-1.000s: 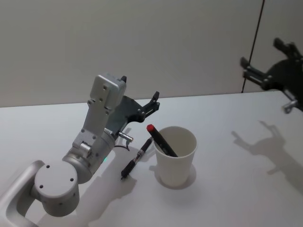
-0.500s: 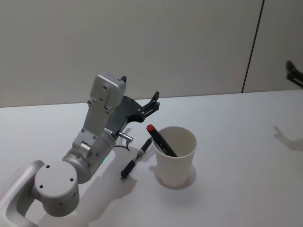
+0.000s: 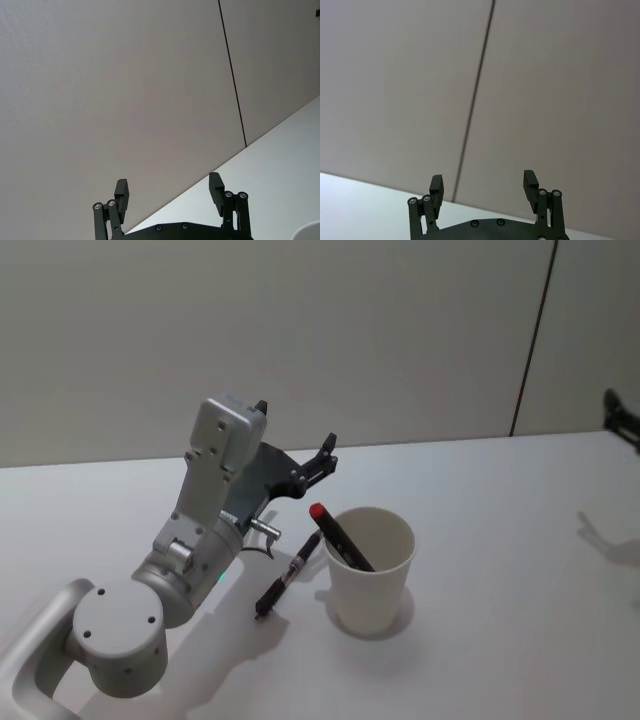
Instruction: Place the pen into the pen holder.
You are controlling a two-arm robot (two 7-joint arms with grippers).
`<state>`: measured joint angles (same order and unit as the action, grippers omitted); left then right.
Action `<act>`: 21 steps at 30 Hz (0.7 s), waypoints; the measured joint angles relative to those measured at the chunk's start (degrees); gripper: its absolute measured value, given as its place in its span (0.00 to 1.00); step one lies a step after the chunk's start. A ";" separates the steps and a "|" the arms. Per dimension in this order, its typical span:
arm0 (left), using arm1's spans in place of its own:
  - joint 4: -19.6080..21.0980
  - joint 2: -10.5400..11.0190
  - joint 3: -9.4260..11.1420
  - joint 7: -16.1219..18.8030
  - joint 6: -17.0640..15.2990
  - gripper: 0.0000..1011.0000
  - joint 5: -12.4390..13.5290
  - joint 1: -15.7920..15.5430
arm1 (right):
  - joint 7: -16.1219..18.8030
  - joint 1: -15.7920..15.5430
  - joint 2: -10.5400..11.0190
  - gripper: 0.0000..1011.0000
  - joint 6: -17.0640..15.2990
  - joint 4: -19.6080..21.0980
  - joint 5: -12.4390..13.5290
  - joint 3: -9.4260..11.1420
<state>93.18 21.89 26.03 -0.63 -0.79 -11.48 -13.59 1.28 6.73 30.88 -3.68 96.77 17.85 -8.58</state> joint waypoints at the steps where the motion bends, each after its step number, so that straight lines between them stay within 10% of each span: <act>1: 0.00 0.00 0.00 0.00 0.00 0.99 0.00 0.00 | 0.11 -0.28 -0.42 0.99 0.08 0.16 -0.06 -0.18; 21: 0.00 0.00 0.00 0.00 0.00 0.99 0.00 0.00 | 2.44 -7.35 -11.20 0.99 1.67 4.30 -1.33 -4.23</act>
<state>93.18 21.89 26.03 -0.62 -0.80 -11.48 -13.59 3.72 -0.63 19.68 -2.02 101.08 16.52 -12.81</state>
